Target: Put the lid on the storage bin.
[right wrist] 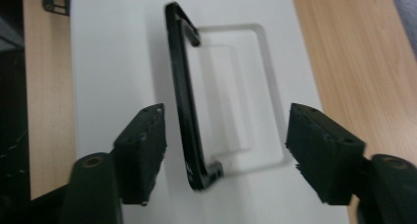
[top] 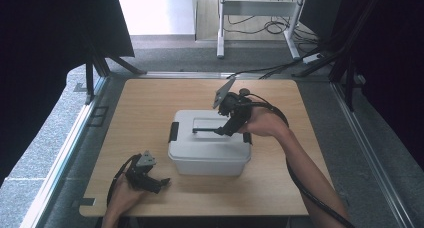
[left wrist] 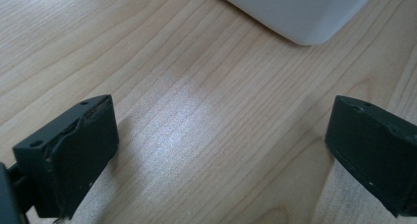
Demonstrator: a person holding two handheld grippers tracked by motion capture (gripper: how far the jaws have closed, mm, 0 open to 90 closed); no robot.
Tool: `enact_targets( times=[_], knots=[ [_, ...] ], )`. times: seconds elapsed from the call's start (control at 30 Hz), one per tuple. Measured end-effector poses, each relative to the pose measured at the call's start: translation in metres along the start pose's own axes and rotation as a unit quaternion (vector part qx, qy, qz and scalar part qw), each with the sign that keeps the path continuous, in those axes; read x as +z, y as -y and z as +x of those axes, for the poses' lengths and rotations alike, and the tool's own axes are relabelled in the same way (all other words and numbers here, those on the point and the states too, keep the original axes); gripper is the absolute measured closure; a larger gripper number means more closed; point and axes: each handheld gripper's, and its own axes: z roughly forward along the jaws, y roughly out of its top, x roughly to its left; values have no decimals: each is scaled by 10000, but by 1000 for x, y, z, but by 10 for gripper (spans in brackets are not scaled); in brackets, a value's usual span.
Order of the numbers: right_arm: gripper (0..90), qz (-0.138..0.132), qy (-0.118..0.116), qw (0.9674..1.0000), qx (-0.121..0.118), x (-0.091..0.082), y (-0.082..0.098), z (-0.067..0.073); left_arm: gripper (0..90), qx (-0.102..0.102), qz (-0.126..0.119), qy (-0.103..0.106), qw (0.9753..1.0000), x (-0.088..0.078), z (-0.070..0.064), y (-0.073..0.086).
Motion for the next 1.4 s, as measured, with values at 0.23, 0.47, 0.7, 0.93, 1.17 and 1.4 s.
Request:
enact_targets(
  times=[0.23, 0.47, 0.7, 0.93, 1.17, 1.4],
  knots=[
    [167, -166, 344, 9980, 503, -22, 28, -3, 0, -2, 0, -1, 10000, 0, 0, 0],
    [132, -358, 665, 9929, 917, -40, 58, -1, 0, -5, 0, -2, 10000, 0, 0, 0],
    [116, -593, 824, 9870, 1249, -53, 91, 6, 0, 8, 8, -3, 10000, 0, 0, 0],
    [68, -752, 1066, 9803, 1482, -63, 126, 15, 0, 2, 7, -5, 10000, 0, 0, 0],
    [30, -850, 1293, 9705, 1848, -59, 162, 24, 0, 3, 8, -9, 10000, 0, 0, 0],
    [35, -958, 1493, 9586, 2227, -37, 191, 38, 0, -8, 6, -13, 10000, 0, 0, 0]
  ],
)
